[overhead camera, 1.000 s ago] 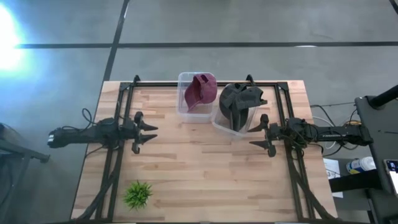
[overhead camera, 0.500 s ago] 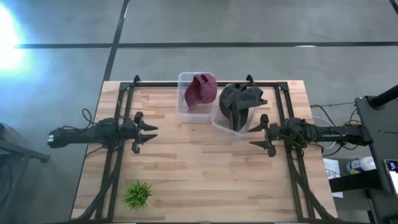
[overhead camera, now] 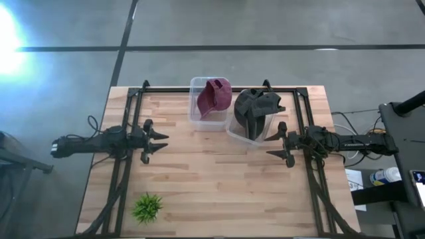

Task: Pick & Place hat
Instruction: Return to Home Position

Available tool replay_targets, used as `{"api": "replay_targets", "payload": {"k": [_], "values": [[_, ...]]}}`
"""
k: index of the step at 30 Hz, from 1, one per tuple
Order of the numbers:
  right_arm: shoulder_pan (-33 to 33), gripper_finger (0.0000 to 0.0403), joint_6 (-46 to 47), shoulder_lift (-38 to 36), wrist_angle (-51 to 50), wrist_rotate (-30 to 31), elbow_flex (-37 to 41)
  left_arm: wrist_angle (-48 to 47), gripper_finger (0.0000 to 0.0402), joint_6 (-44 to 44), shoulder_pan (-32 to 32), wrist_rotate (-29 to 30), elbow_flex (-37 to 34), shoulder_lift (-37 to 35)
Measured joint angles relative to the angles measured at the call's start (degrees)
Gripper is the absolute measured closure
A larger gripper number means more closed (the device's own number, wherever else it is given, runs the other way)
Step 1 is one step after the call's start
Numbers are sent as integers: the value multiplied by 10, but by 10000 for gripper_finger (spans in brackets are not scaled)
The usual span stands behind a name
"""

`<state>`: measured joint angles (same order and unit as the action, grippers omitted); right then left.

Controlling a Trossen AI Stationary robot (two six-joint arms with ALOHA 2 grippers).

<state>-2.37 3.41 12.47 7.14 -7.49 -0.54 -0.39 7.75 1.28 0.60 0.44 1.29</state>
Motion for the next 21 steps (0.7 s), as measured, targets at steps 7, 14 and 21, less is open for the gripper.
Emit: {"api": "replay_targets", "payload": {"k": [7, 14, 21], "values": [[0, 156, 0, 0, 0, 0, 0, 0, 253, 0, 0, 0, 0, 0], [0, 152, 0, 0, 0, 0, 0, 0, 253, 0, 0, 0, 0, 0], [0, 150, 0, 0, 0, 0, 0, 0, 253, 0, 0, 1, 0, 0]]}}
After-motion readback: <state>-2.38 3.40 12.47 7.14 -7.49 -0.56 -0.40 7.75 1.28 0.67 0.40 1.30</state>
